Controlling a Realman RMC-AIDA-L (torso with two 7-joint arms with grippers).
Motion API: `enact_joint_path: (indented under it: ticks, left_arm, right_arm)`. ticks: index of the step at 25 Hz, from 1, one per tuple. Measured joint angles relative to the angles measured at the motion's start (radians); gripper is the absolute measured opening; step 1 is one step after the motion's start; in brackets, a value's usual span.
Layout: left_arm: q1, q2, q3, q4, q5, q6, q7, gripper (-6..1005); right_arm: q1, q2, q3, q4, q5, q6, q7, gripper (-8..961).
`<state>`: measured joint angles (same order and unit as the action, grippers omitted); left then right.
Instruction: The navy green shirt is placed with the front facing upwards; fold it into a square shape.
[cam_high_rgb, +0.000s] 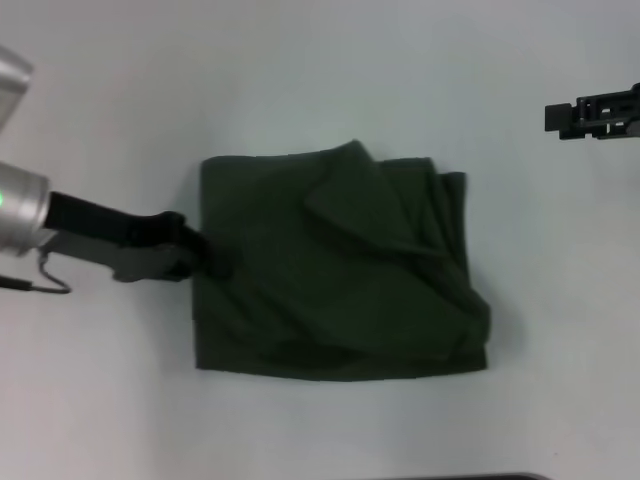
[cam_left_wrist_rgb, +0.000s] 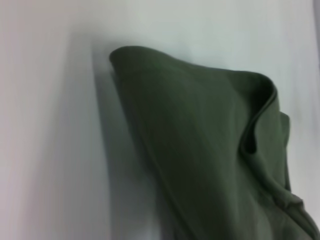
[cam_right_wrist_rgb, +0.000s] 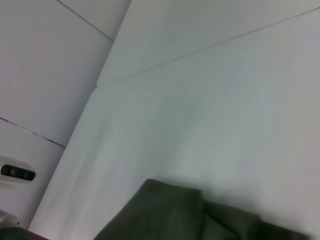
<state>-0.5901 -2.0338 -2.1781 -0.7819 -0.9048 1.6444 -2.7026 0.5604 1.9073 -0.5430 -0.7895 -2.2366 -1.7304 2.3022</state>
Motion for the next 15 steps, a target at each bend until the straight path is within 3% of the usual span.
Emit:
enact_joint_path:
  ticks: [4, 7, 15]
  left_arm:
    - [0.029, 0.024, -0.011, -0.001, 0.002, 0.011, 0.004, 133]
    - [0.033, 0.031, -0.016, -0.001, 0.001, 0.013, 0.024, 133]
    - [0.029, 0.024, -0.079, 0.007, -0.005, 0.043, 0.151, 173]
  right_arm:
    - [0.001, -0.001, 0.000, 0.000, 0.000, 0.000, 0.003, 561]
    - [0.003, -0.001, 0.000, 0.000, 0.000, 0.000, 0.003, 560]
    - [0.005, -0.001, 0.000, 0.005, 0.000, -0.004, 0.002, 561]
